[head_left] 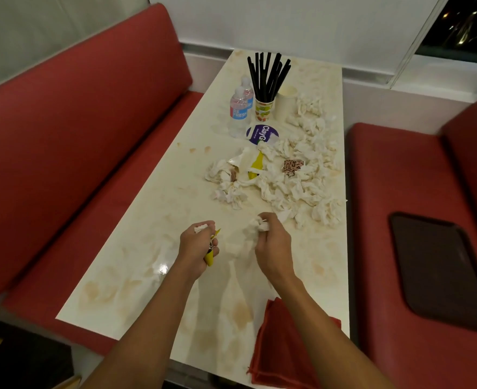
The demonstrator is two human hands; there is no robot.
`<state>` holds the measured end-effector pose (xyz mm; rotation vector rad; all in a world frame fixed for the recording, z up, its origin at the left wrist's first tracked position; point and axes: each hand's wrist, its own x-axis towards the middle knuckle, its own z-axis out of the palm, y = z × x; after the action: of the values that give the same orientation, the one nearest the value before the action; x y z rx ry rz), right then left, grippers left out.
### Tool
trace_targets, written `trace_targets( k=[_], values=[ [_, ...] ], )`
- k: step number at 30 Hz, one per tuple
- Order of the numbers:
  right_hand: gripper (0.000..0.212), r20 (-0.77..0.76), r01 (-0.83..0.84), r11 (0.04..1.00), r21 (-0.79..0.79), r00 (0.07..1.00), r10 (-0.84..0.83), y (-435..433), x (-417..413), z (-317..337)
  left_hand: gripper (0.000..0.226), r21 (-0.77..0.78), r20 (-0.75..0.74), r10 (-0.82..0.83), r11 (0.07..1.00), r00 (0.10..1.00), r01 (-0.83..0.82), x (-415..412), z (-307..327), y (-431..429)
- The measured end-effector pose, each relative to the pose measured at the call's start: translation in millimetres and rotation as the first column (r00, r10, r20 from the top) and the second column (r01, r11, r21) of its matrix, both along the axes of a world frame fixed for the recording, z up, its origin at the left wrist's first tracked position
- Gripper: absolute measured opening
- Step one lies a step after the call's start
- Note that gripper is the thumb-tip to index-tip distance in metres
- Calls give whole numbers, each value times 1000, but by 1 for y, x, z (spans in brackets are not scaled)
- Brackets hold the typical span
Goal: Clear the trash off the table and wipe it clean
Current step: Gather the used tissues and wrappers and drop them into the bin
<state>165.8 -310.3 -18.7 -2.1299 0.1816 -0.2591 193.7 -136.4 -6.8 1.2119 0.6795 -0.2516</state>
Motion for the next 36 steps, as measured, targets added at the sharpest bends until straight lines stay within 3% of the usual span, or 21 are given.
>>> trace_targets(
  k=[1,4,9,13,15,18,22,27,36],
  values=[
    [39,19,28,995,92,999,-30,0,-4,1,10,-3,4,-6,1000,1000,6,-2,1,1],
    [44,-56,104,982,155,994,-96,-2,-9,7,10,-5,8,-16,1000,1000,16,-6,4,6],
    [26,-247,133,971,197,966,-82,-10,-3,17,8,-5,4,-16,1000,1000,16,-10,6,12],
    [48,-231,130,975,178,969,-87,-4,22,17,7,-4,-5,-7,1000,1000,7,-7,5,15],
    [46,-194,114,983,142,977,-85,1,42,14,8,3,-7,-4,1000,1000,4,-4,4,17],
    [26,-201,33,999,30,979,-26,7,76,9,9,9,-5,6,1000,1000,-6,3,4,20],
    [48,-205,-94,988,-122,977,68,19,107,12,9,11,-4,27,1000,1000,-27,11,2,22],
    [33,-247,-83,984,-157,968,42,27,112,-2,10,9,1,30,999,1000,-30,15,-2,24],
    [13,-198,27,996,81,980,-11,-4,71,6,9,-11,0,21,1000,1000,-21,7,-1,21]
  ],
)
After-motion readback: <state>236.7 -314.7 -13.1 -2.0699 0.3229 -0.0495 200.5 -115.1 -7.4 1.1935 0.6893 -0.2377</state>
